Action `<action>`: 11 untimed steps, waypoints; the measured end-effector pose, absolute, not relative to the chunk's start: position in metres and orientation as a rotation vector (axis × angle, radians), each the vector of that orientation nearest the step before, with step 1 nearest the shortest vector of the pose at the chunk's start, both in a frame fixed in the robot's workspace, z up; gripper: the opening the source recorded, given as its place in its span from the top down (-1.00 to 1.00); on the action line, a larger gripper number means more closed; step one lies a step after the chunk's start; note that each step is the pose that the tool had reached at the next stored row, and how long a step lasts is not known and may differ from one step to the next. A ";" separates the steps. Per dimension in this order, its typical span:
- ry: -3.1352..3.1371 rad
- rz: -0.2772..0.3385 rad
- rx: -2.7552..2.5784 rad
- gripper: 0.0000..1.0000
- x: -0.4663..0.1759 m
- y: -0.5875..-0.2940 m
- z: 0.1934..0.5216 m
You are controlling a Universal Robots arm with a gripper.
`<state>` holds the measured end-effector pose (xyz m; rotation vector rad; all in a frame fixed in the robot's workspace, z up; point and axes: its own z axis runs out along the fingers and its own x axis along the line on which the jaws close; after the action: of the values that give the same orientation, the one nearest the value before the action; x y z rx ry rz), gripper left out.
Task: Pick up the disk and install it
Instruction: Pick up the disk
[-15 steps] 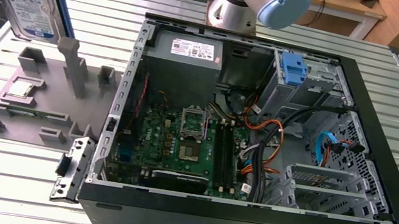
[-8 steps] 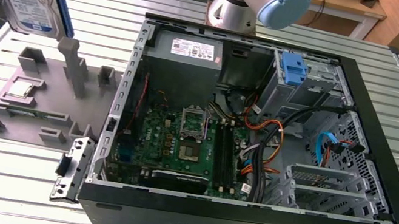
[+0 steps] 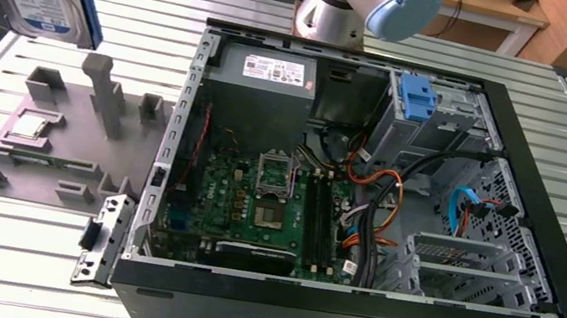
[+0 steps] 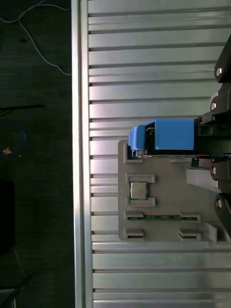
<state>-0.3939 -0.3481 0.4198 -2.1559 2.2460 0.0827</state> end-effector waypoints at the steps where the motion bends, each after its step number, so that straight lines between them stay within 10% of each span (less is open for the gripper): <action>1: 2.246 0.083 -2.156 0.30 -0.394 -0.348 0.422; 11: 2.246 0.083 -2.156 0.30 -0.394 -0.348 0.444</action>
<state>-0.3939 -0.3482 0.4438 -2.1559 2.2459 0.0827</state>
